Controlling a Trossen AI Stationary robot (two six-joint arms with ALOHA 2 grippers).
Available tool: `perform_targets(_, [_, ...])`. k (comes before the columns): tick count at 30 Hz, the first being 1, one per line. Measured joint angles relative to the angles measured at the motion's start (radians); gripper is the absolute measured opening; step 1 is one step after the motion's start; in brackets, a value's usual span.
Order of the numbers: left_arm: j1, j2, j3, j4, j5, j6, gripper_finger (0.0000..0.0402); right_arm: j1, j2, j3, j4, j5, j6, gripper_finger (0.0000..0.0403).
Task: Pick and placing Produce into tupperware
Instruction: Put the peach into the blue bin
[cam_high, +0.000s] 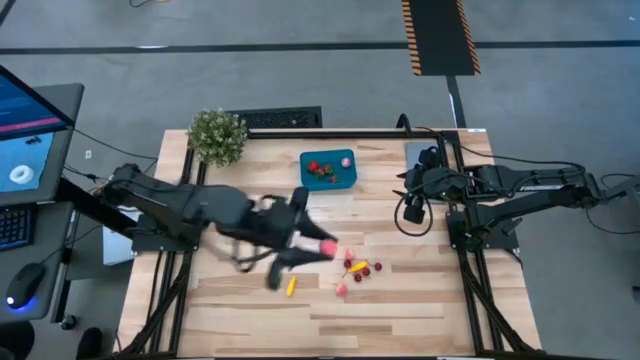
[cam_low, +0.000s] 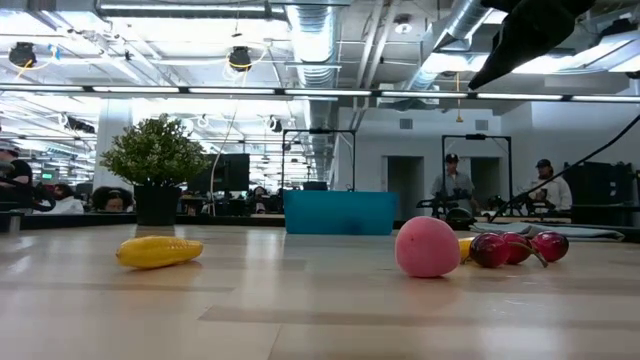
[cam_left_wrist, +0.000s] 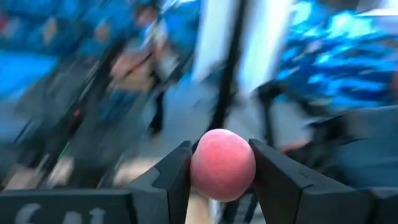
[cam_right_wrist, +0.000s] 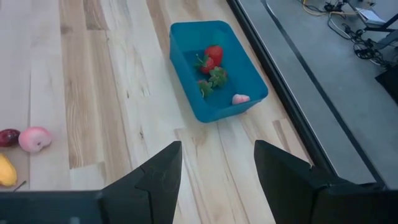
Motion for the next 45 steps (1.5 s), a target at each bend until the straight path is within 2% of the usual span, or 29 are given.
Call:
perform_targets(4, [-0.059,-0.025,0.0,0.116,0.102,0.147,0.0137,0.0,0.0,0.0,0.001,0.0,0.0,0.0225])
perform_targets(9, [-0.13,-0.033,0.0,0.161,0.152,0.286,0.0137,0.0,0.0,0.0,0.001,0.0,0.0,0.0225])
perform_targets(13, [-0.183,-0.031,0.0,0.171,0.234,0.451,0.0137,0.0,0.0,0.0,0.001,0.0,0.0,0.0225])
perform_targets(16, [-0.22,-0.029,0.0,0.157,0.236,0.54,0.0137,0.0,0.0,0.0,0.001,0.0,0.0,0.0225])
perform_targets(20, [-0.248,-0.029,0.0,0.112,0.15,0.632,0.0137,0.0,0.0,0.0,0.001,0.0,0.0,0.0225])
perform_targets(22, [-0.251,-0.029,0.0,0.062,0.046,0.618,0.0137,0.0,0.0,0.0,0.001,0.0,0.0,0.0225])
perform_targets(24, [-0.25,-0.029,0.0,0.007,-0.103,0.562,0.0137,0.0,0.0,0.0,0.001,0.0,0.0,0.0225])
perform_targets(27, [-0.244,-0.016,0.0,-0.069,-0.444,0.455,0.0137,0.0,0.0,0.0,0.001,0.0,0.0,0.0225])
perform_targets(32, [-0.228,0.031,-0.006,-0.208,-0.999,0.391,0.0137,0.0,0.0,0.0,0.001,0.0,0.0,0.0225])
perform_targets(34, [-0.211,0.058,-0.006,-0.207,-1.201,0.383,0.0137,0.0,0.0,0.0,0.005,0.0,0.0,0.0225])
perform_targets(37, [-0.174,0.092,-0.006,-0.182,-1.42,0.368,0.0137,0.0,0.0,0.0,0.009,0.0,0.001,0.0225])
perform_targets(38, [-0.16,0.102,-0.006,-0.181,-1.461,0.359,0.0137,0.0,0.0,0.0,0.008,0.0,0.001,0.0225])
perform_targets(40, [-0.132,0.119,-0.006,-0.191,-1.472,0.348,0.0137,0.0,0.0,0.0,0.011,0.0,0.0,0.0225])
perform_targets(45, [-0.078,0.15,-0.006,-0.188,-1.395,0.349,0.0137,0.0,0.0,0.0,0.021,0.0,0.0,0.0225])
